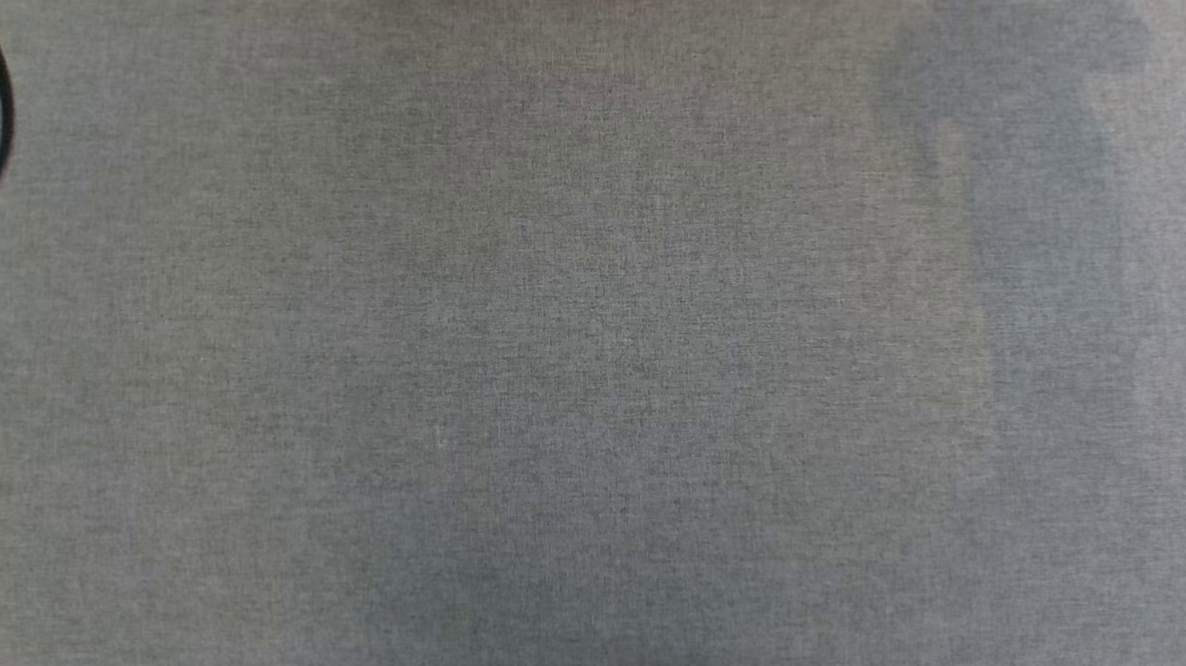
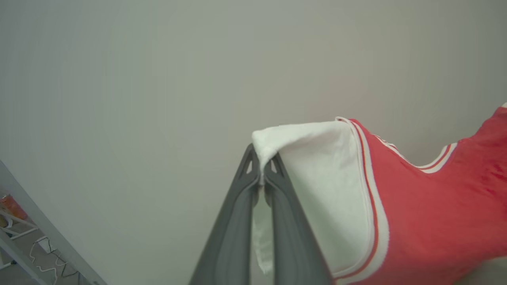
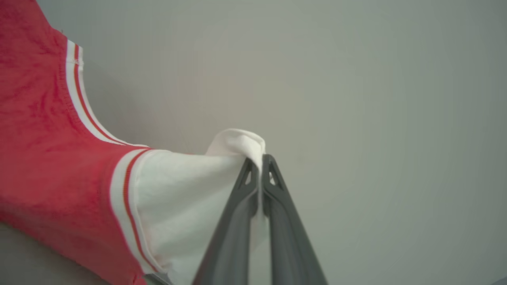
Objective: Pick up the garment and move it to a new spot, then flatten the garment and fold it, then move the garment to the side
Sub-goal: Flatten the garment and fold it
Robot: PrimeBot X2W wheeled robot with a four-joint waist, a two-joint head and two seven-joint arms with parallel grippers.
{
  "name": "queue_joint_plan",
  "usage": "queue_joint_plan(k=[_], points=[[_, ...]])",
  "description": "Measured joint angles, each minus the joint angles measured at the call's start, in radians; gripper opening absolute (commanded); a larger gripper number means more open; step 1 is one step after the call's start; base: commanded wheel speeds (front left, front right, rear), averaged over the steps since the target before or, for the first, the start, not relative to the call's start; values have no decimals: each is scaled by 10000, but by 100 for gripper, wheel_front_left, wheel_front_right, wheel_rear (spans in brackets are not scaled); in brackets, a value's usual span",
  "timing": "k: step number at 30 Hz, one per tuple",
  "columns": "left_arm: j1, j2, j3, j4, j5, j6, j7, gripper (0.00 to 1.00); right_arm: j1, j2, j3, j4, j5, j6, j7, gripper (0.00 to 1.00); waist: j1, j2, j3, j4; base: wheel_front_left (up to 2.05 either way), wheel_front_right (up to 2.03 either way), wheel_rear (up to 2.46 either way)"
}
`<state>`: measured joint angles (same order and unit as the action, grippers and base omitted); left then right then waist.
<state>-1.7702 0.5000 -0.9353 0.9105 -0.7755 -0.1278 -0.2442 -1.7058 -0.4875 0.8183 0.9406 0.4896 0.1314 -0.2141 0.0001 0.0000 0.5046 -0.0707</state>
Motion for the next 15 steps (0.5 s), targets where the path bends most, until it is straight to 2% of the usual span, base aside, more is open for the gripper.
queue_joint_plan(k=[6,10,11,15], points=[[1998,236,-61,-456,-366,0,-105,0,1503,-36,899,-205,811,0,-282,0,0,0,-490,43,0,0,0],[3650,445,399,-1126,-428,4,-115,0,2850,-224,1246,-593,1580,0,-366,0,-1,0,-953,96,0,0,0],[4684,527,660,-1538,-424,40,-115,0,3575,-380,1381,-838,1958,0,-378,0,-1,0,-1232,122,0,0,0],[6633,656,1099,-2341,-416,244,-117,0,4911,-685,1547,-1363,2510,0,-385,0,-2,0,-1768,173,0,0,0]])
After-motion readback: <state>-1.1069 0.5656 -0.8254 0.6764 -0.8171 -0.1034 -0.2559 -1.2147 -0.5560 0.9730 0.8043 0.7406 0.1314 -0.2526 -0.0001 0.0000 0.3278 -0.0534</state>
